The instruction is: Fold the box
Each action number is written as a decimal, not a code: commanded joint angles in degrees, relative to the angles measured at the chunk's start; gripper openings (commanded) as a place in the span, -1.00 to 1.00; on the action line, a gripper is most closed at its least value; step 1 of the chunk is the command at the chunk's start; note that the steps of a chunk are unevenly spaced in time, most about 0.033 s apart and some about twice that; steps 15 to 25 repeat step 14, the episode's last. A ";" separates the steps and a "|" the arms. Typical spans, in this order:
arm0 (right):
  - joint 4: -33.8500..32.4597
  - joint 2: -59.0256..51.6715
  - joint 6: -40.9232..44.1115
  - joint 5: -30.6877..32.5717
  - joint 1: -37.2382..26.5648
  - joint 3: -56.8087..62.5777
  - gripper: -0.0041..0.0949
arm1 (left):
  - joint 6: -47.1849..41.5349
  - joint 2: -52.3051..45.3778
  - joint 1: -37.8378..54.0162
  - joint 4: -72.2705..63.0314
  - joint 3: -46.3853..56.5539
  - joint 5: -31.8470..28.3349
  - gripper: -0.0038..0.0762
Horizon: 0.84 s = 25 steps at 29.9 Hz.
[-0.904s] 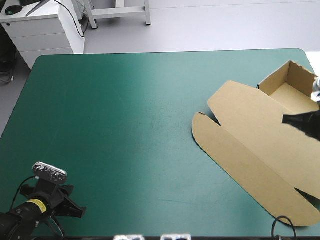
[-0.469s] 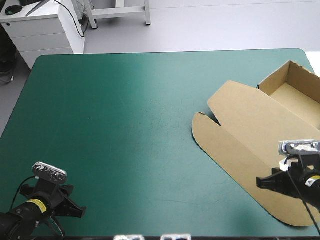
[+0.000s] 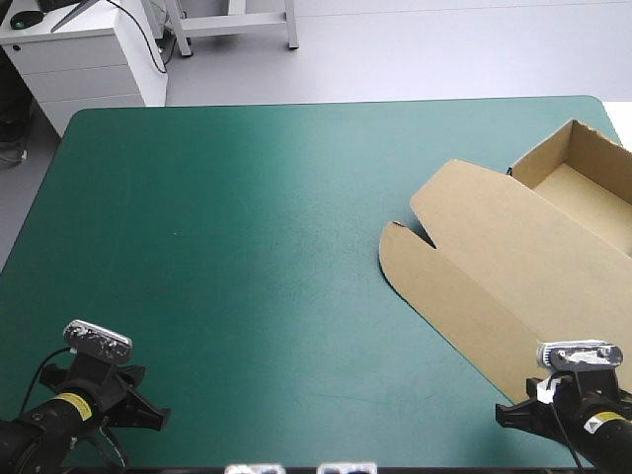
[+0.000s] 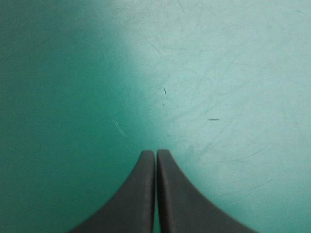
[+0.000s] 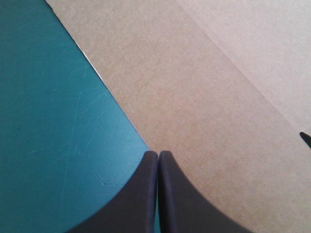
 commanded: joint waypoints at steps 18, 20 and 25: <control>0.46 -1.27 -0.51 -3.12 -0.05 -1.37 -0.95 | -0.34 0.13 -0.02 -0.27 -1.44 -2.97 -0.92; 0.46 -1.27 -0.51 -3.12 -0.05 -1.37 -0.95 | -0.34 0.13 -0.02 -0.27 -1.44 -2.97 -0.92; 0.46 -1.27 -0.51 -3.12 -0.05 -1.37 -0.95 | -0.34 0.13 -0.02 -0.27 -1.44 -2.97 -0.92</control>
